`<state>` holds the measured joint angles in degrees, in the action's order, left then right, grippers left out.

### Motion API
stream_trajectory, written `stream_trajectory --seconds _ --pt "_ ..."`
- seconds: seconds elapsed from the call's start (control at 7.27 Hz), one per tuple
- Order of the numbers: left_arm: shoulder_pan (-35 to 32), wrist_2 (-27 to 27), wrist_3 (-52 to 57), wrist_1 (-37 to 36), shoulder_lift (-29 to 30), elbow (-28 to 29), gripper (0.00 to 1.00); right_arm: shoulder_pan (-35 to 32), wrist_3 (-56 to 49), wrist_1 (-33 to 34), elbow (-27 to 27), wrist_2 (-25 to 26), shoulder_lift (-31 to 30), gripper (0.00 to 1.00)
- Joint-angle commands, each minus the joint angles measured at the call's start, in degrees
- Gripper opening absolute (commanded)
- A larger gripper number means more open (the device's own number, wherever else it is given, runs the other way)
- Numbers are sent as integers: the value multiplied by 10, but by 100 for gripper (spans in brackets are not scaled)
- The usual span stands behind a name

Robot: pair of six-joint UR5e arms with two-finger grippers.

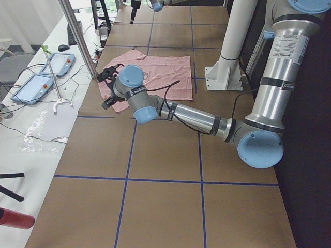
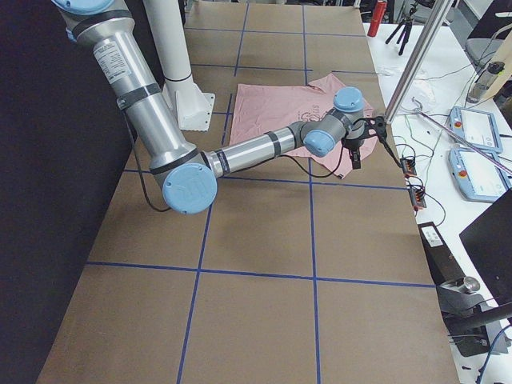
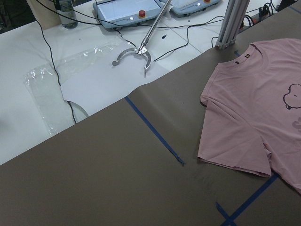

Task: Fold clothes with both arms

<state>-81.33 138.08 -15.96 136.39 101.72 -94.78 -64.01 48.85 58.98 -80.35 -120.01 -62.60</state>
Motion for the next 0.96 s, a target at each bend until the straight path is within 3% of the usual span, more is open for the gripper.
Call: stream_trajectory --seconds 0.0,0.14,0.41,0.83 --pt "0 0 0 0 1 -4 100 69 74 -98 62 80 6 67" --pt "0 0 0 0 0 -5 100 86 95 -132 77 88 7 66" --pt "0 0 1 0 -3 -11 100 118 106 -134 88 137 8 63" --pt "0 -1 2 1 -5 -14 100 120 107 -135 130 138 38 59"
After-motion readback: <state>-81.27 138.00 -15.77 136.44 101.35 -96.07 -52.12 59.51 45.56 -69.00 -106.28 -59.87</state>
